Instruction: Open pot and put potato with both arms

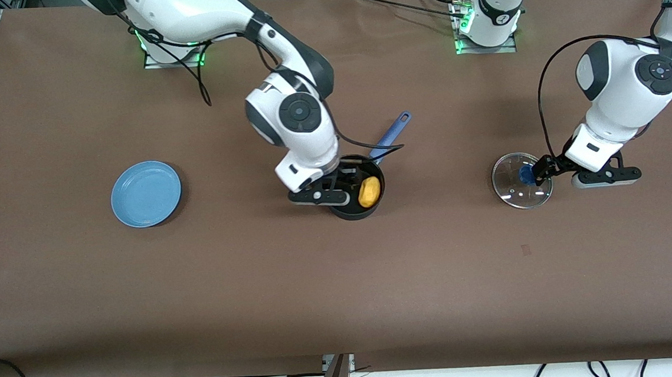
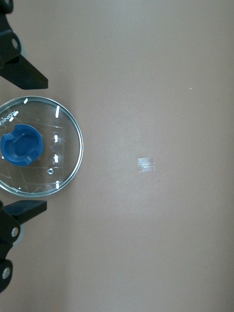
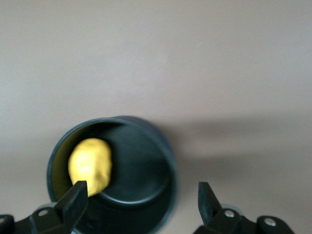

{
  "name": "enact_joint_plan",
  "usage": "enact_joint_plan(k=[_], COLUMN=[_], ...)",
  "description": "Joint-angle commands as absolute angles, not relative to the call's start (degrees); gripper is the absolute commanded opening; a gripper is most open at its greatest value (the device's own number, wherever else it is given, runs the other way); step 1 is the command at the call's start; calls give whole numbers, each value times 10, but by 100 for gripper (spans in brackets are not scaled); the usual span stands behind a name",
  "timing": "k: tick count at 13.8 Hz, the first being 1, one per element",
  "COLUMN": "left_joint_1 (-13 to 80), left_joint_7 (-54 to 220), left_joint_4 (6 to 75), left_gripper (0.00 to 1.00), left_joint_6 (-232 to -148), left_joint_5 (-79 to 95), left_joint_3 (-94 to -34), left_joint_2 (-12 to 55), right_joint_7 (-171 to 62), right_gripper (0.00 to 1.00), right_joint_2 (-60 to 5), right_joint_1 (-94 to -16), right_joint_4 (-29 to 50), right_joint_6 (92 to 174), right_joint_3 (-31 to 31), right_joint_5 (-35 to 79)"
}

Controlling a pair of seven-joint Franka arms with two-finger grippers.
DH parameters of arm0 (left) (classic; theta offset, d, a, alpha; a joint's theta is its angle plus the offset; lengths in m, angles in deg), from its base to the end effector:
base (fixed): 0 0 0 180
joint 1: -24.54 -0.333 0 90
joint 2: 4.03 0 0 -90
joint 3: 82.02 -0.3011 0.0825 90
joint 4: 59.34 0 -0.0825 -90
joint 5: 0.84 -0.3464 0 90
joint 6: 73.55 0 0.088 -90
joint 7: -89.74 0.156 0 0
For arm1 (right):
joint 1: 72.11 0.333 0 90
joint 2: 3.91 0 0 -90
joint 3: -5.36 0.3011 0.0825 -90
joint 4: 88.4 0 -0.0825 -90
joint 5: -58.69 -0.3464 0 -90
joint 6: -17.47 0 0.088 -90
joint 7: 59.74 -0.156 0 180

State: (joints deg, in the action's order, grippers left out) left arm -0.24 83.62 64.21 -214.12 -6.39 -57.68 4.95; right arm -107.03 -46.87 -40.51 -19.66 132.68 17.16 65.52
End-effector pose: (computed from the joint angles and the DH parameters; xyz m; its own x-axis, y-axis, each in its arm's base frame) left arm 0.5489 0.0082 0.3095 0.9864 0.0540 0.1552 0.0533 -0.9985 0.0086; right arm 0.5513 0.4568 0.3023 0.9962 -0.0814 0.0302 -0.0789 -0.9941 -0.0747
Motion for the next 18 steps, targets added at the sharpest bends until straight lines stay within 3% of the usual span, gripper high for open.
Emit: enact_joint_plan(k=[1, 5, 9, 15, 18], left_joint_1=[-4, -4, -5, 4, 5], left_joint_7=[840, 845, 848, 835, 833], left_joint_4=[591, 501, 418, 323, 319], left_gripper=[100, 100, 100, 100, 100], left_joint_6=[-2052, -1905, -1795, -1701, -1682], left_joint_5=[-47, -45, -25, -23, -23], left_joint_3=[-575, -574, -577, -572, -581], left_joint_2=[31, 2, -9, -20, -15], right_joint_7=[-982, -817, -658, -657, -656], right_gripper=[100, 100, 100, 100, 100], right_joint_2=[-419, -346, -286, -162, -112], right_joint_1=[-451, -537, -637, -731, -739], right_joint_4=[-213, -213, -212, -112, -97], right_joint_6=[1234, 1098, 1013, 992, 998], right_joint_3=[178, 177, 177, 177, 177], right_joint_5=[659, 659, 656, 652, 647])
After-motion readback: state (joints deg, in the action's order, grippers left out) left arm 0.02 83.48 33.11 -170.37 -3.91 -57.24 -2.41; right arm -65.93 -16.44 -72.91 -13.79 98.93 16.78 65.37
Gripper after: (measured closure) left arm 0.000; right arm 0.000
